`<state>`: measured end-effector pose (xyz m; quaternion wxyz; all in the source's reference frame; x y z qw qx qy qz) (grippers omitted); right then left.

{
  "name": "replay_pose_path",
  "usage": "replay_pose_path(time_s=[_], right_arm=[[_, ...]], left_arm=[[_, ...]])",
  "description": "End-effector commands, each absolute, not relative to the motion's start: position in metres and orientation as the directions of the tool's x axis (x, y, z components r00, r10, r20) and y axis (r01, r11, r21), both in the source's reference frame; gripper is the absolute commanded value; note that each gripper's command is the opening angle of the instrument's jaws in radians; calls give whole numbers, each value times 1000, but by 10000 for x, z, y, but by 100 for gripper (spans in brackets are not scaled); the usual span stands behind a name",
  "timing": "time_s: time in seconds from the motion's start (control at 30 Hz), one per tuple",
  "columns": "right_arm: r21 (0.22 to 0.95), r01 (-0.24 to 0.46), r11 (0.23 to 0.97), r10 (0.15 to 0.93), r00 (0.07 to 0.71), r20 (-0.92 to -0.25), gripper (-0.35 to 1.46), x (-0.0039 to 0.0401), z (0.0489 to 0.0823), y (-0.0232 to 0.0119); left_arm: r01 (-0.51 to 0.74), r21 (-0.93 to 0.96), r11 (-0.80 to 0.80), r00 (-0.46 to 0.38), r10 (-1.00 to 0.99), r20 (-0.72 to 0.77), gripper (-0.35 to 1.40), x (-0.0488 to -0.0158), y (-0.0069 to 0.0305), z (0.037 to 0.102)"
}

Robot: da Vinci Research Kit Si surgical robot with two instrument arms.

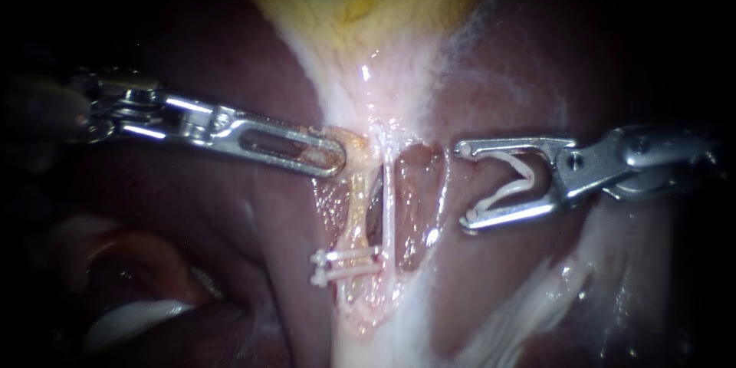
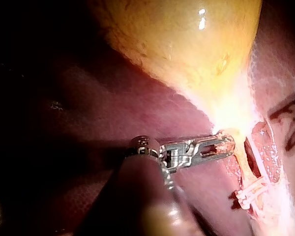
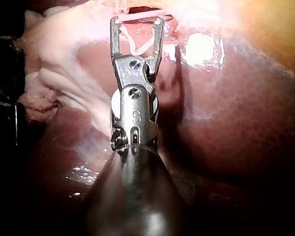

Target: Clipping third clip left tube

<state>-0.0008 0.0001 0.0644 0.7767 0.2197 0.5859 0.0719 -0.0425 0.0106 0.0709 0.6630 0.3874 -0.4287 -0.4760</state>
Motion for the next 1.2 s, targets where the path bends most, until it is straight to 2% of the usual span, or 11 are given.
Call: replay_pose_path(time_s=[0.03,0.27,0.47,0.83,1.2], right_arm=[[426,146,893,369,303,-878,50,-8,644,1],[426,146,893,369,303,-879,50,-8,644,1],[426,145,893,369,303,-878,50,-7,643,1],[425,145,894,368,303,-879,50,0,645,-1],[422,158,893,363,300,-882,50,42,670,-18]], left_arm=[[298,922,246,179,-963,199,-35,-424,106,707],[295,926,236,184,-965,188,-35,-402,110,679],[287,932,221,155,-971,183,-35,-386,119,640],[280,932,232,149,-969,196,-35,-387,116,618],[280,932,231,149,-969,196,-35,-388,112,614]])
